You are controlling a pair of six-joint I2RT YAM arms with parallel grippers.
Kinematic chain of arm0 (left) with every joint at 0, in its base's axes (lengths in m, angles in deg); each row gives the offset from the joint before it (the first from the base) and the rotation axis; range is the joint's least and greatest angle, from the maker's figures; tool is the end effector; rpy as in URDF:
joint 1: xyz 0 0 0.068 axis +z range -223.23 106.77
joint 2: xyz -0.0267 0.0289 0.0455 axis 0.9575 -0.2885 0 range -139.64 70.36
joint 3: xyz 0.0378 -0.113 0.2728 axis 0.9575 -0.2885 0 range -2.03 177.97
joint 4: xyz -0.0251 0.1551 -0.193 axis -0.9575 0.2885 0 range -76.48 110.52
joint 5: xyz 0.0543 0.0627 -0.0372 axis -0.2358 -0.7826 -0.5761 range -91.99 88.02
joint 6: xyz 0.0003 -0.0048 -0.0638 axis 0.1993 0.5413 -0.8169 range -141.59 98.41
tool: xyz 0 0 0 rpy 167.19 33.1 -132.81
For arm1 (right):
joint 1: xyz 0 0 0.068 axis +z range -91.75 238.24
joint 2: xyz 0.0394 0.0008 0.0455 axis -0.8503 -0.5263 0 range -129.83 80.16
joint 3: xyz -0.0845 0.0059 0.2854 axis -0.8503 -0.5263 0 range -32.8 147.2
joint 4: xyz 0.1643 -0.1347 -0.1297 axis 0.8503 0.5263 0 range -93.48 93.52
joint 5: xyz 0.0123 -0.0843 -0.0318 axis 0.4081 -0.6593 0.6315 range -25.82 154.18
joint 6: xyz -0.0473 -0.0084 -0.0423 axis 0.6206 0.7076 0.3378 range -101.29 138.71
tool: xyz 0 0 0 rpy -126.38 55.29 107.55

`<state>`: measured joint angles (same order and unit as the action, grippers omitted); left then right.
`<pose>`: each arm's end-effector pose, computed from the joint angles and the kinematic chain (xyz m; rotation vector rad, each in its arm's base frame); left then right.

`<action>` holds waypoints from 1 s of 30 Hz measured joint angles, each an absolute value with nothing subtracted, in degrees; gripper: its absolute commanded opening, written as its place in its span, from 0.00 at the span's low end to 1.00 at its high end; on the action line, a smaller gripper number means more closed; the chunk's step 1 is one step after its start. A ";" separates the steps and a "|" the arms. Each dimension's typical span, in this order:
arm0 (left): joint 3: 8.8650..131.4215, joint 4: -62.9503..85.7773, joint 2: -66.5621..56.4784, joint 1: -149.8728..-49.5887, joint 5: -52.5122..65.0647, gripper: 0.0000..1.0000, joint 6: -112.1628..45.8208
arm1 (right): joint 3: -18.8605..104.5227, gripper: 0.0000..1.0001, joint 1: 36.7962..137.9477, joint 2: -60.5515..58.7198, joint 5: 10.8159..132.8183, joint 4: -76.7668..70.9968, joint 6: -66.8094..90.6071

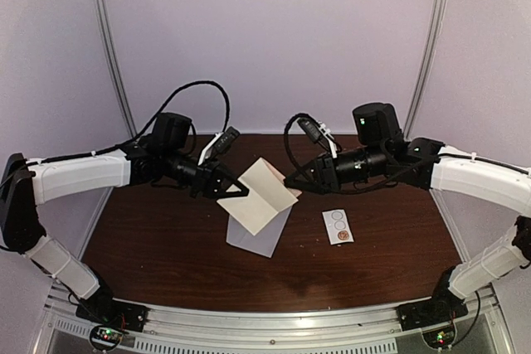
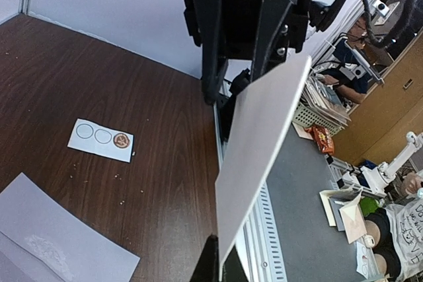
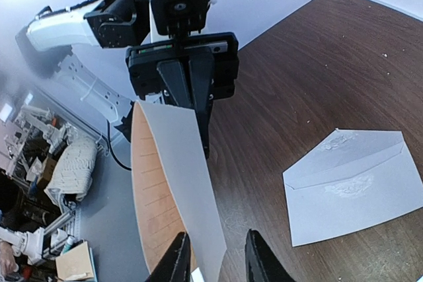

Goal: Place the letter into the envelope and seal it

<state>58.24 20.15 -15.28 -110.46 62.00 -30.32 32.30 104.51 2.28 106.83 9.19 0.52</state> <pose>0.2232 -0.2255 0.3065 1.2078 1.8356 -1.6433 0.1818 0.2387 0.3566 -1.0295 1.9453 1.4255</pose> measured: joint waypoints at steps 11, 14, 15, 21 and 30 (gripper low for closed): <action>58.24 20.00 -15.48 -110.46 60.56 0.00 -30.32 | 30.33 0.76 102.89 5.16 106.52 4.90 -1.76; 58.24 20.02 -15.48 -110.46 60.56 0.00 -30.32 | 29.85 0.77 102.71 5.16 106.28 3.81 -2.43; 58.24 20.02 -15.48 -110.46 60.58 0.00 -30.30 | 29.59 0.78 102.65 5.14 106.17 3.42 -2.65; 58.24 20.09 -15.48 -110.46 60.62 0.00 -30.08 | 29.15 0.78 102.49 3.13 106.55 0.38 -4.68; 58.22 20.63 -15.46 -110.49 60.60 0.00 -29.32 | 28.45 0.79 103.41 -1.59 110.92 -2.66 -7.29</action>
<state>58.22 20.63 -15.46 -110.49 60.60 -29.32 28.45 103.41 -1.59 110.92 -2.66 -7.29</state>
